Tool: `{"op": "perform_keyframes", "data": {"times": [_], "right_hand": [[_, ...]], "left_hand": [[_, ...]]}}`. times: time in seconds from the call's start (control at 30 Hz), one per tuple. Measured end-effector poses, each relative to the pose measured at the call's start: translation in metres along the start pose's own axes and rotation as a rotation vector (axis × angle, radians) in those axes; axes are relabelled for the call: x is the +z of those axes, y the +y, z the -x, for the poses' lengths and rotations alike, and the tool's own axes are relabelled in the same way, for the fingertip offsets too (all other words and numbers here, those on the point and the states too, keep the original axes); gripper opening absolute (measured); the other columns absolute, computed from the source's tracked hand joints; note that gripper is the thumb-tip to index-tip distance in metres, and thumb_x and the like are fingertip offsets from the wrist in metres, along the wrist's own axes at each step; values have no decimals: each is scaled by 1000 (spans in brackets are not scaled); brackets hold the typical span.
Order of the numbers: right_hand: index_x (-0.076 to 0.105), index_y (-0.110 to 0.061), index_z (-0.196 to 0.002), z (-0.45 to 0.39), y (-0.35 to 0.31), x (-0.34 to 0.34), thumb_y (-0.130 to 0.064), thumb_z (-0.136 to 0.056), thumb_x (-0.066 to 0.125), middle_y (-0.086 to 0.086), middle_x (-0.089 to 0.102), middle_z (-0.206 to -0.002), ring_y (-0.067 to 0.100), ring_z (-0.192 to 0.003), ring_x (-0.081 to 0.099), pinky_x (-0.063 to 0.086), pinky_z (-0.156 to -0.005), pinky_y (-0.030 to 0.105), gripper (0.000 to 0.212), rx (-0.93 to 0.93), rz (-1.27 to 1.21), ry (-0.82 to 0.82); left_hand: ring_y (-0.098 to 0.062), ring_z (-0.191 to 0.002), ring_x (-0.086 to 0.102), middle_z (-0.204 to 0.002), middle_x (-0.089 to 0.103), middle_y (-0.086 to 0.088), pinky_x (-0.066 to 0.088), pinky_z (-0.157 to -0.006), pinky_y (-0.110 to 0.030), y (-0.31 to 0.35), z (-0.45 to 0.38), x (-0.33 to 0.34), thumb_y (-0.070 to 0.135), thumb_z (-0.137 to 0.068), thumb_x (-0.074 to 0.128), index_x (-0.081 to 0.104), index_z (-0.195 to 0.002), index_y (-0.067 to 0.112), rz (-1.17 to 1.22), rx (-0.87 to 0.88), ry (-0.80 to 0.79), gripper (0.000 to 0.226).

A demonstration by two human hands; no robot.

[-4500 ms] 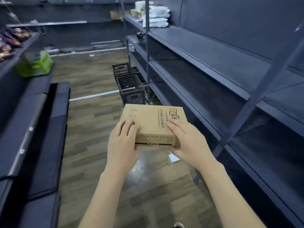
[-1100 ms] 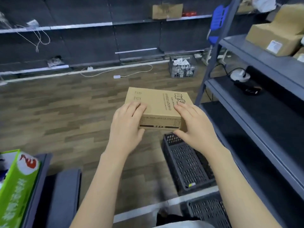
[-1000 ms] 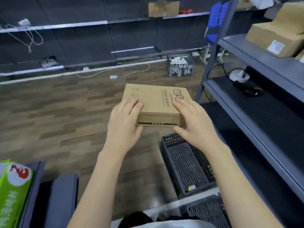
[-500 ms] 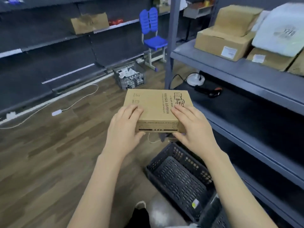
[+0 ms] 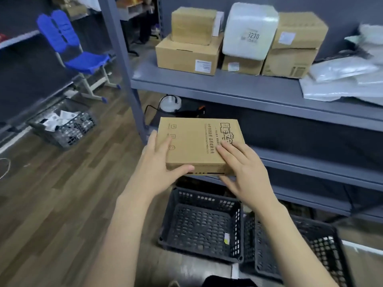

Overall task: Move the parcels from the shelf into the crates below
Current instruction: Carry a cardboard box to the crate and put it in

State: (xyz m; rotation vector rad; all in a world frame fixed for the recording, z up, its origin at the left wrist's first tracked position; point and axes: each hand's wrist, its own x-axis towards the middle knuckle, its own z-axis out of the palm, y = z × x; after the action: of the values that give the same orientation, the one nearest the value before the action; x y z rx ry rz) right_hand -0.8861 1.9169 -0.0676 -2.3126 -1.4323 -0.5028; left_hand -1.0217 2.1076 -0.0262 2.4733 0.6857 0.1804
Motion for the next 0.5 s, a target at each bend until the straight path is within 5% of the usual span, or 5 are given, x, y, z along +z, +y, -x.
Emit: {"op": "perform_keyframes", "data": {"times": [0.1, 0.2, 0.5], "right_hand": [[51, -10, -136, 11, 19, -6, -21, -68, 81, 6, 52, -139, 27, -127, 42, 28, -111, 38, 75, 50, 44, 17], [51, -10, -136, 21, 40, -9, -21, -69, 81, 5, 51, -140, 27, -128, 42, 30, -111, 41, 75, 79, 68, 36], [47, -11, -138, 24, 85, -3, -20, -71, 80, 4, 45, -144, 25, -133, 38, 20, -117, 36, 76, 159, 60, 5]], "left_hand": [[-14, -142, 18, -158, 5, 5, 23, -112, -34, 15, -25, 6, 78, -61, 53, 7, -151, 28, 62, 5, -140, 113], [-14, -135, 32, -151, 28, 10, 32, -101, -29, 31, -56, 11, 69, -77, 48, 5, -150, 31, 180, -15, -227, 93], [-18, -135, 36, -152, 31, 2, 33, -104, -31, 44, -119, 35, 60, -69, 69, -1, -152, 14, 326, -162, -265, 118]]}}
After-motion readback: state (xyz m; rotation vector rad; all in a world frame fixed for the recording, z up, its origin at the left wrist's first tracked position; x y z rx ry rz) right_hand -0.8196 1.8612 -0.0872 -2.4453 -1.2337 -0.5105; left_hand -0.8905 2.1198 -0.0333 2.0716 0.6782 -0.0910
